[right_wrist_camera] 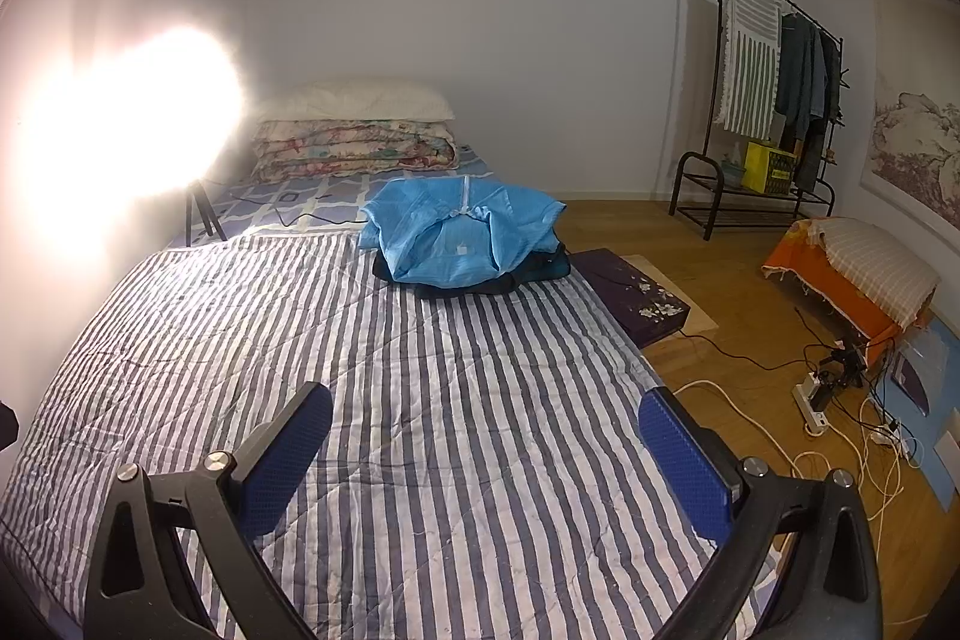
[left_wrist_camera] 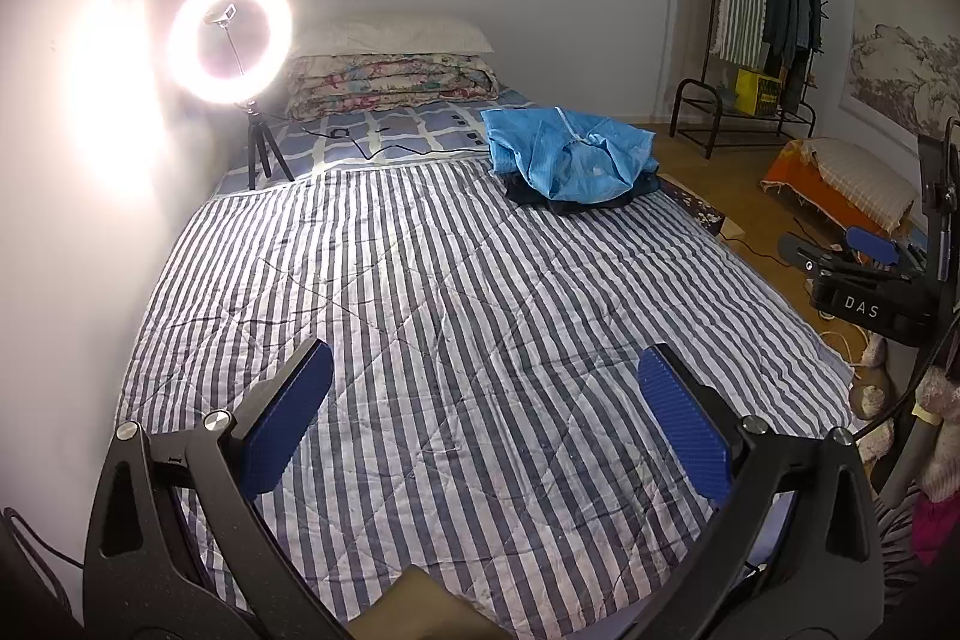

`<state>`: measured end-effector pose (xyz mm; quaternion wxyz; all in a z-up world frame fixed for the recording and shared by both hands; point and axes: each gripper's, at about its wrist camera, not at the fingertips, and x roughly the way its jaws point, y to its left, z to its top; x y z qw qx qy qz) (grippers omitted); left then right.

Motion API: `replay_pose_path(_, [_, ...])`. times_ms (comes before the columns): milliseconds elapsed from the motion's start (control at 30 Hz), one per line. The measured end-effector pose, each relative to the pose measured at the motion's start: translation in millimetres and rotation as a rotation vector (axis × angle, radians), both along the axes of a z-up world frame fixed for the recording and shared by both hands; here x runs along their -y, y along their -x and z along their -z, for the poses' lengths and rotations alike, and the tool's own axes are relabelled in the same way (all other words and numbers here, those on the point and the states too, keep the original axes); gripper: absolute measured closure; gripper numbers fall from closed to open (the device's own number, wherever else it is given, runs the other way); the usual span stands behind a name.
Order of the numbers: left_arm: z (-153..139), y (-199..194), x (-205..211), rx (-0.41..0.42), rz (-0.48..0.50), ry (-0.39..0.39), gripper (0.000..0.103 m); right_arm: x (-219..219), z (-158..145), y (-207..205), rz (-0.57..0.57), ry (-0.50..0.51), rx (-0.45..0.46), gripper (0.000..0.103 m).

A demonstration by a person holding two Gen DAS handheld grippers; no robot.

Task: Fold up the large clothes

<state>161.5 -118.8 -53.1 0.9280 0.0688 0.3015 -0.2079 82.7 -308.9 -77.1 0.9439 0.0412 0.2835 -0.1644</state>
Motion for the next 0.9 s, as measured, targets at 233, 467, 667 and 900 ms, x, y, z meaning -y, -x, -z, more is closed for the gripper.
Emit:
replay_pose_path(233, [0.2,0.1,0.0,-0.002,0.002,0.001,0.0,-1.8,1.2,0.1,-0.001,-0.001,-0.001,0.0])
replay_pose_path(467, [0.7,0.2,-0.1,-0.005,-0.001,0.003,0.0,-0.7,1.1,-1.1,-0.004,-0.001,-0.002,0.0])
replay_pose_path(667, [0.3,1.0,0.4,-0.002,-0.001,0.002,0.0,-1.1,0.9,-0.4,-0.003,-0.001,-0.001,0.0])
replay_pose_path(900, [0.9,-0.2,-1.1,-0.004,-0.001,0.005,0.0,-1.1,0.6,-0.3,-0.002,-0.002,-0.002,0.0])
